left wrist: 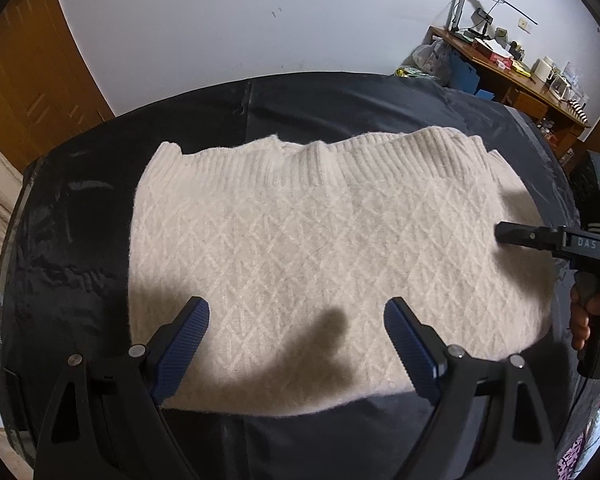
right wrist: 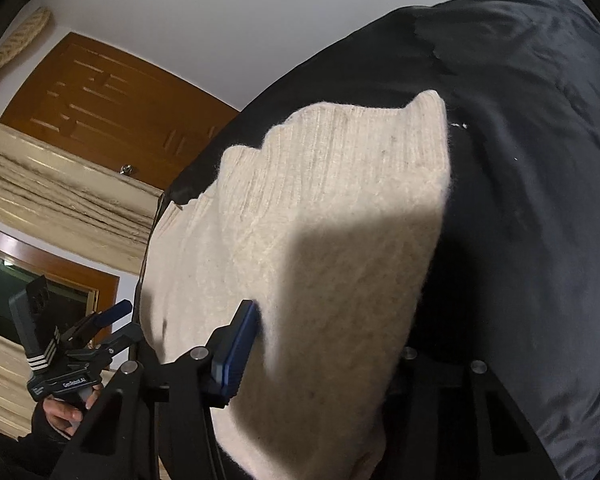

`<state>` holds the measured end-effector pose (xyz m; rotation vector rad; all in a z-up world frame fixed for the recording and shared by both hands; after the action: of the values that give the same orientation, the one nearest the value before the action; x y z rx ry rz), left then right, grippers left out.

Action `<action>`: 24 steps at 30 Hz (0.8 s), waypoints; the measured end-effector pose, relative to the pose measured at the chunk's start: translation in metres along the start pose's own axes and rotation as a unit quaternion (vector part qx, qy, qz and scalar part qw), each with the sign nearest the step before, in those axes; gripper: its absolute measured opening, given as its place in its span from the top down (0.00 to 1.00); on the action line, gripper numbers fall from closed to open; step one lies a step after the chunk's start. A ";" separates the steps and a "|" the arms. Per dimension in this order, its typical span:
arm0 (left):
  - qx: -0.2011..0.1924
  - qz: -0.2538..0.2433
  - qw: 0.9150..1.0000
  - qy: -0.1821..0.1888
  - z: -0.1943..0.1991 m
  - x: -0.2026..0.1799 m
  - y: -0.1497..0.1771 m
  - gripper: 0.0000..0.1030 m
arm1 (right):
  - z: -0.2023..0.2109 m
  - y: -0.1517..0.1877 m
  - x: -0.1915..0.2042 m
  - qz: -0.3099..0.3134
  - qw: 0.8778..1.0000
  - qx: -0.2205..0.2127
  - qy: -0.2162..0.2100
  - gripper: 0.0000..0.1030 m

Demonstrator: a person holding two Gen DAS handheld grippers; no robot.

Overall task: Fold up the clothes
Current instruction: 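Grasp the sweater side edge with the right gripper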

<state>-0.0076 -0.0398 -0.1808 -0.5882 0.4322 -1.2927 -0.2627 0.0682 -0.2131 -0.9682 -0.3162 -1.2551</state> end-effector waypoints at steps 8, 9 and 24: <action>0.014 -0.021 1.000 -0.013 -0.023 -0.008 0.004 0.11 | 0.002 0.000 0.001 -0.017 1.000 -0.010 -0.022 0.70; 0.019 -0.021 1.000 -0.014 -0.028 -0.008 0.005 0.11 | 0.004 0.000 0.002 -0.020 0.999 -0.016 -0.027 0.71; 0.031 -0.037 0.998 0.033 -0.059 -0.010 -0.003 0.11 | 0.033 -0.003 -0.006 -0.008 1.000 -0.019 0.008 0.64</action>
<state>-0.0476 -0.0397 -0.2249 -0.5144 0.4259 -1.3949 -0.2577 0.0968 -0.1963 -0.9896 -0.2893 -1.2857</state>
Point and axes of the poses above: each gripper's, at about its wrist camera, not at the fingertips, and z roughly against the way its jaws point, x to its left, y to its underside, the point moved 5 cm from there along -z, roughly the way its jaws point, and after that the axes turned 13 degrees about -x, right-handed, at the moved point
